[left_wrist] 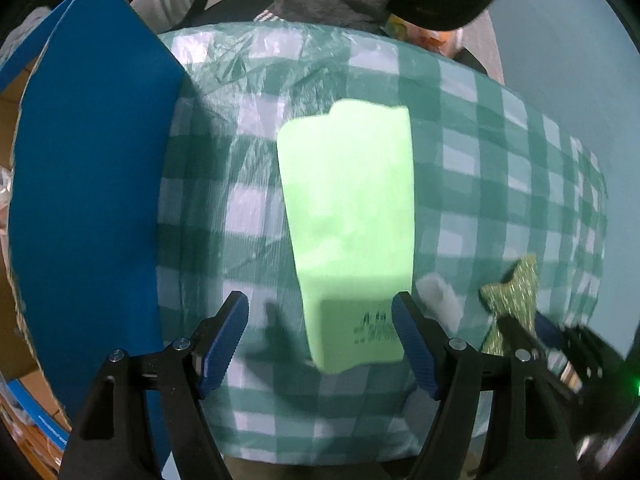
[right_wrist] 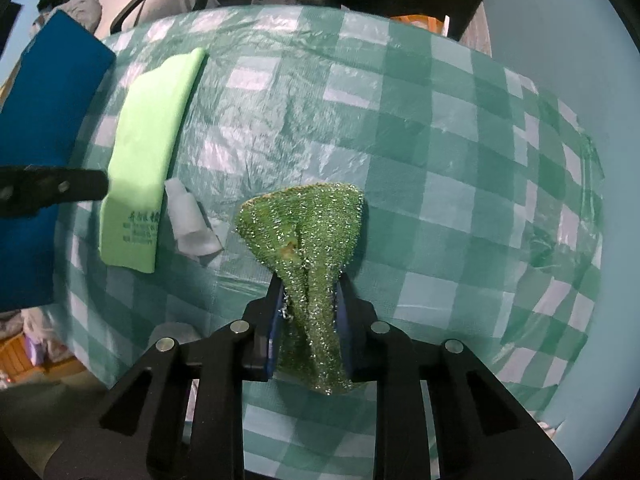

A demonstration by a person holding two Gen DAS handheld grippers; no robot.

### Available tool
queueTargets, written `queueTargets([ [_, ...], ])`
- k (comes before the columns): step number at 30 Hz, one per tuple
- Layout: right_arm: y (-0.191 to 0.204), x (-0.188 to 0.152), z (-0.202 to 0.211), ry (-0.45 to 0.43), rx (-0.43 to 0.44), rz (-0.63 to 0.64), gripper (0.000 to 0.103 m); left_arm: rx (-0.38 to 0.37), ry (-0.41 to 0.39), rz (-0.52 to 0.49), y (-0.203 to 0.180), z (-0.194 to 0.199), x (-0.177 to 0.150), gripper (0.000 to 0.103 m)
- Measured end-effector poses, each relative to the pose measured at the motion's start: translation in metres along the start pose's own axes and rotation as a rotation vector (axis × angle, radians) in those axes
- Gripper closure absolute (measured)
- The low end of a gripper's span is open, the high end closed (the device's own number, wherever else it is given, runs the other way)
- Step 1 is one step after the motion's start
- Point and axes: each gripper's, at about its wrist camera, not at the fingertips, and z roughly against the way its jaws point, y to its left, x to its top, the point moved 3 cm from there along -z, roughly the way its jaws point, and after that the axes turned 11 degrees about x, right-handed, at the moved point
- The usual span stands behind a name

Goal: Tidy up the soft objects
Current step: 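Grasp the green scrubbing pad with the right tool while the left tool grasps the green cloth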

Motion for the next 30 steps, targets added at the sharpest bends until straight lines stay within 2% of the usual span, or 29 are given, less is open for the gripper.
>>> queueTargets([
  [2,-0.003,0.004,0.004,-0.006,0.004,0.001,0.082,0.010,-0.008,0.010,-0.004,-0.001,0.008,0.026],
  [4,-0.008,0.007,0.008,-0.015,0.012,-0.001,0.083,0.026,-0.009,0.016,-0.009,-0.004,0.015,0.020],
  [12,-0.009,0.015,0.028,-0.040,0.045,0.004,0.083,0.036,0.030,0.067,-0.021,-0.018,0.033,0.020],
  [21,-0.010,0.019,0.039,-0.064,0.066,0.018,0.083,0.041,0.053,0.102,-0.027,-0.030,0.037,0.019],
  [27,-0.010,0.021,0.043,-0.070,0.076,0.019,0.083,0.044,0.035,0.098,-0.026,-0.029,0.031,0.019],
  [30,-0.010,0.021,0.043,-0.070,0.073,0.015,0.083,0.046,0.012,0.086,-0.024,-0.024,0.025,0.027],
])
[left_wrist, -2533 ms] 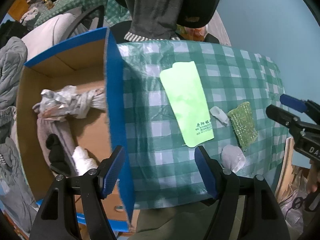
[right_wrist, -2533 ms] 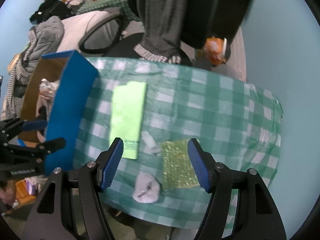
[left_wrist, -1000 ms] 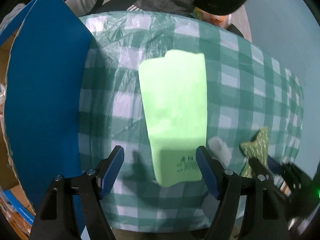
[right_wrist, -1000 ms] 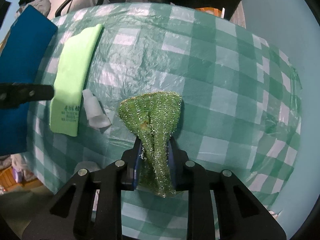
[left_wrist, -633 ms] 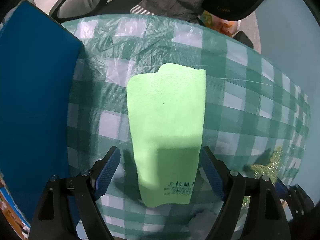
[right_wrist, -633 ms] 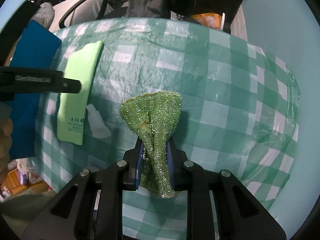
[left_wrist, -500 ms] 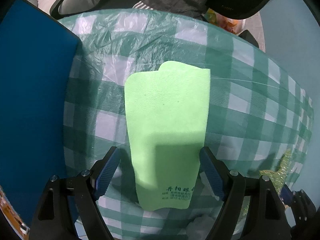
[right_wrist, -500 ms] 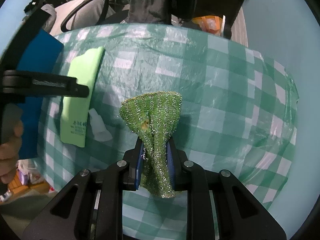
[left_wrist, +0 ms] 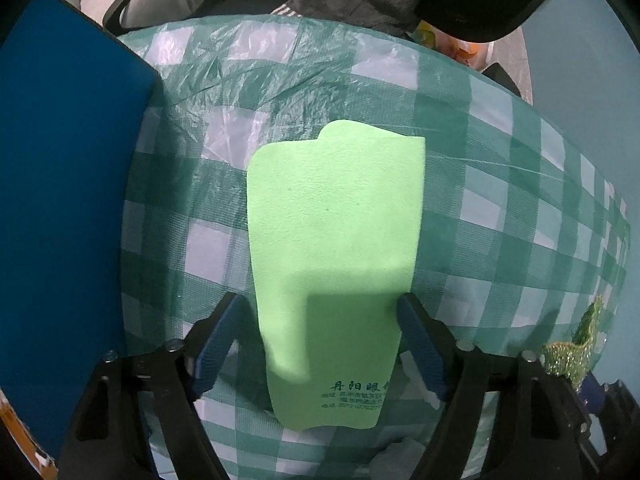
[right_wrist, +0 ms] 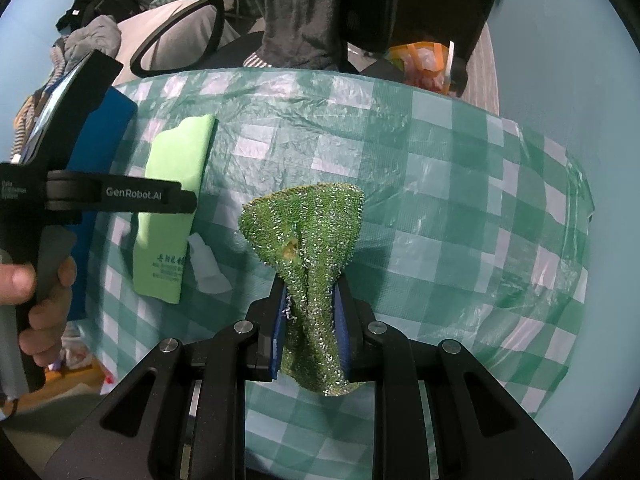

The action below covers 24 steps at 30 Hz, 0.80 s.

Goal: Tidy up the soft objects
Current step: 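Grasp the green scrubbing pad with the right tool while the left tool grasps the green cloth, then lift the green cloth and scrubbing pad and carry them over the box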

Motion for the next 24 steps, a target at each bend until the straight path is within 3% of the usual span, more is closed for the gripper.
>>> queueTargets([
  [8,-0.002,-0.001,0.000,-0.005,-0.006,-0.023,0.083,0.000,-0.012,-0.033,-0.006,0.005,-0.005,0.049],
  [11,-0.002,-0.002,0.001,-0.009,-0.004,-0.029,0.083,-0.006,-0.015,-0.046,-0.006,0.007,-0.006,0.068],
  [13,-0.002,-0.002,0.001,-0.011,-0.005,-0.032,0.083,-0.018,-0.012,-0.051,-0.005,0.007,-0.004,0.089],
  [14,-0.001,-0.002,0.001,-0.012,-0.004,-0.033,0.083,-0.028,-0.007,-0.053,-0.005,0.006,-0.004,0.093],
  [18,0.000,-0.003,0.002,-0.016,-0.005,-0.033,0.083,-0.051,-0.007,-0.058,0.000,0.006,-0.007,0.099],
  [24,0.004,-0.003,0.007,-0.029,-0.005,-0.028,0.083,-0.089,-0.025,-0.055,0.012,0.014,-0.019,0.100],
])
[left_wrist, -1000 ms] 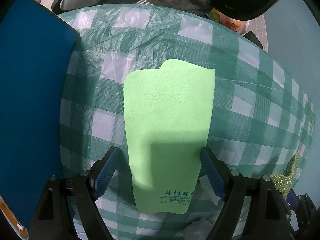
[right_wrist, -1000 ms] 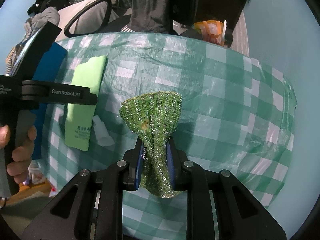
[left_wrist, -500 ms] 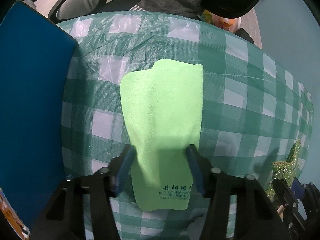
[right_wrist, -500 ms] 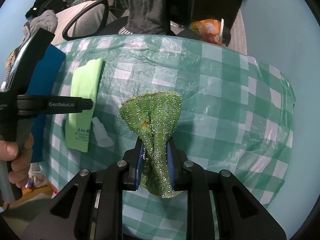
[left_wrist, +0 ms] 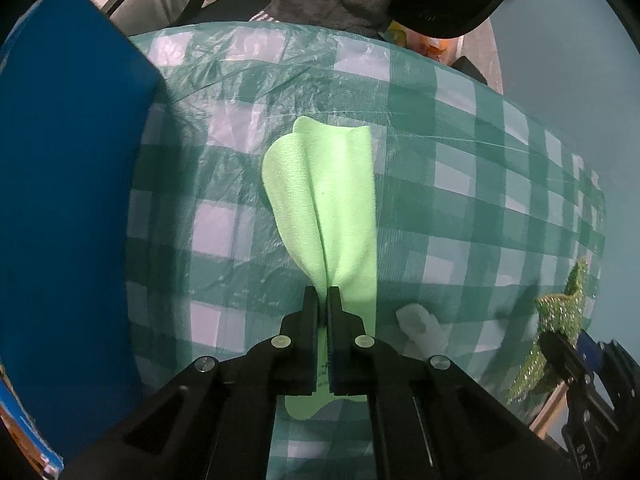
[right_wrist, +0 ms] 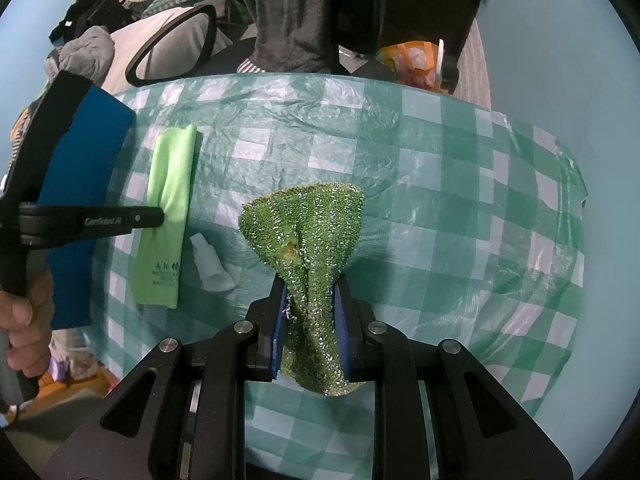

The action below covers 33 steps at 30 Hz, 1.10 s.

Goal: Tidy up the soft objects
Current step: 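Lift the green cloth and scrubbing pad and carry them over the box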

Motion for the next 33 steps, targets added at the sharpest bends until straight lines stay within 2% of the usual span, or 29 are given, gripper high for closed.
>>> queueTargets([
  [18,0.025,0.003,0.027,-0.066,0.030,0.025,0.083,-0.081,-0.112,-0.024,0.042,0.075,-0.029,0.100],
  [33,0.068,0.015,0.055,-0.120,0.038,0.074,0.083,-0.056,-0.202,-0.059,0.056,0.113,-0.038,0.100],
])
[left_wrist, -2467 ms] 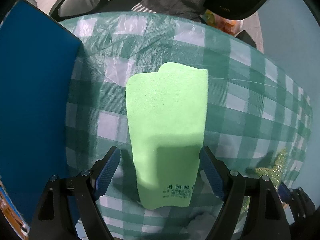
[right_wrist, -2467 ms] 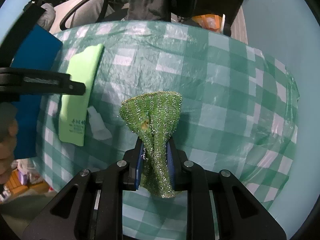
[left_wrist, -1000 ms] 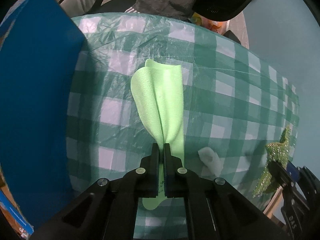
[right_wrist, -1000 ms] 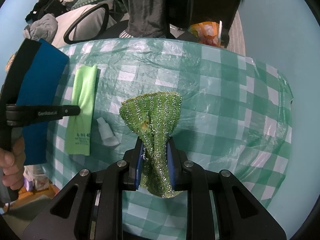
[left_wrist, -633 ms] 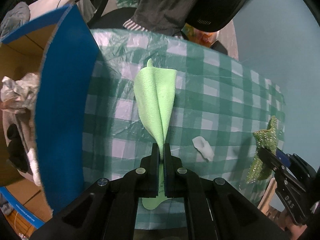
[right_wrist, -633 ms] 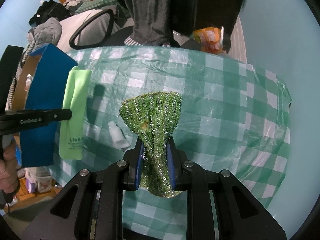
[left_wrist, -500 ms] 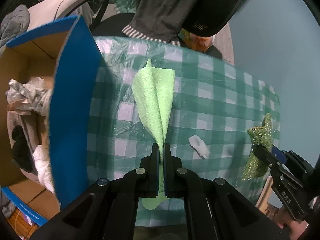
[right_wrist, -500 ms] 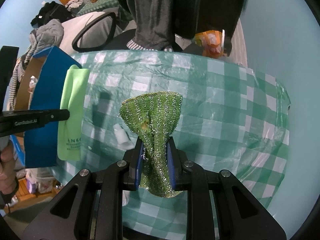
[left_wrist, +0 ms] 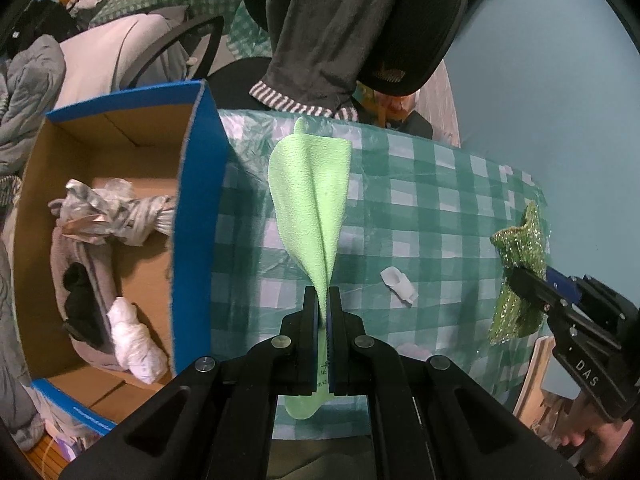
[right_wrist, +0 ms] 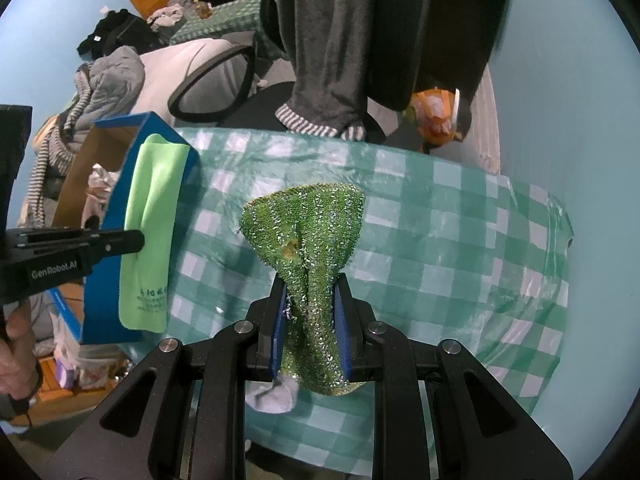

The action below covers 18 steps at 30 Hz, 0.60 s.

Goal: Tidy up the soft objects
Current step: 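Lift the green cloth and scrubbing pad and carry them over the box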

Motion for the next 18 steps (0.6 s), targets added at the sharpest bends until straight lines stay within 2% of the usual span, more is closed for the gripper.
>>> queueTargets([
  [18,0.063,0.024,0.012,-0.052,0.051,0.076,0.083,0.003,-0.052,0.031,0.049,0.037,-0.016,0.100],
])
